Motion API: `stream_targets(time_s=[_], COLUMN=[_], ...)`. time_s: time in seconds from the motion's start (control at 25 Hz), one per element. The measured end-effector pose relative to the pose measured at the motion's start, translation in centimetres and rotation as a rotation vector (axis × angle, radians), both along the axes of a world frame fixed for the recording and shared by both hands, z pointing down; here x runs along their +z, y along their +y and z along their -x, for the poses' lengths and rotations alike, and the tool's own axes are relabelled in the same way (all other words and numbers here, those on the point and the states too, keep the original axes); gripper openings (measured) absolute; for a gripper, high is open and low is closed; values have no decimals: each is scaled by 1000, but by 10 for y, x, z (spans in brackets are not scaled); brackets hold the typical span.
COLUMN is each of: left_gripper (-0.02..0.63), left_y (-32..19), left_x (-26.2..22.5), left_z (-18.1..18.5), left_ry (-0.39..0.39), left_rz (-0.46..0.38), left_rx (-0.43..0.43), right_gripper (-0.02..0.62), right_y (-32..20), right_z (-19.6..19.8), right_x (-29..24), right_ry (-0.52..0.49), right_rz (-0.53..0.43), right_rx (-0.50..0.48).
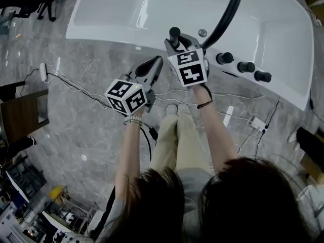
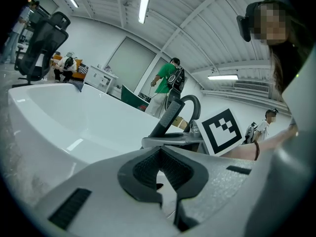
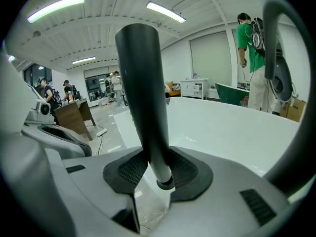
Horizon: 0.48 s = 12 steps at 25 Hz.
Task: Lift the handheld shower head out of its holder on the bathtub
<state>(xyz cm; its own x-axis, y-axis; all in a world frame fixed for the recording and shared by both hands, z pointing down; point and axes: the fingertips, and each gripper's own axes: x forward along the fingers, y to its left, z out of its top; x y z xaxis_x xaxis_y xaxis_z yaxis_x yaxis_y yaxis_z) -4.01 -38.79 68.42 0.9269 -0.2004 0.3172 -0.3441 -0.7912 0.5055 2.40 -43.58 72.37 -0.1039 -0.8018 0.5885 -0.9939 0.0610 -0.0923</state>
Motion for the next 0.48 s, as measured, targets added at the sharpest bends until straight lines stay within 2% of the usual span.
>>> stream_targets(time_s=[0.48], left_gripper=[5], left_y=[3], left_x=[-50], left_z=[0], left_ry=[35], left_rz=[-25], left_rx=[-15], right_gripper=[132], right_y=[12], right_z=[0], right_x=[-60], right_ry=[-2], right_rz=[-52], right_rx=[31])
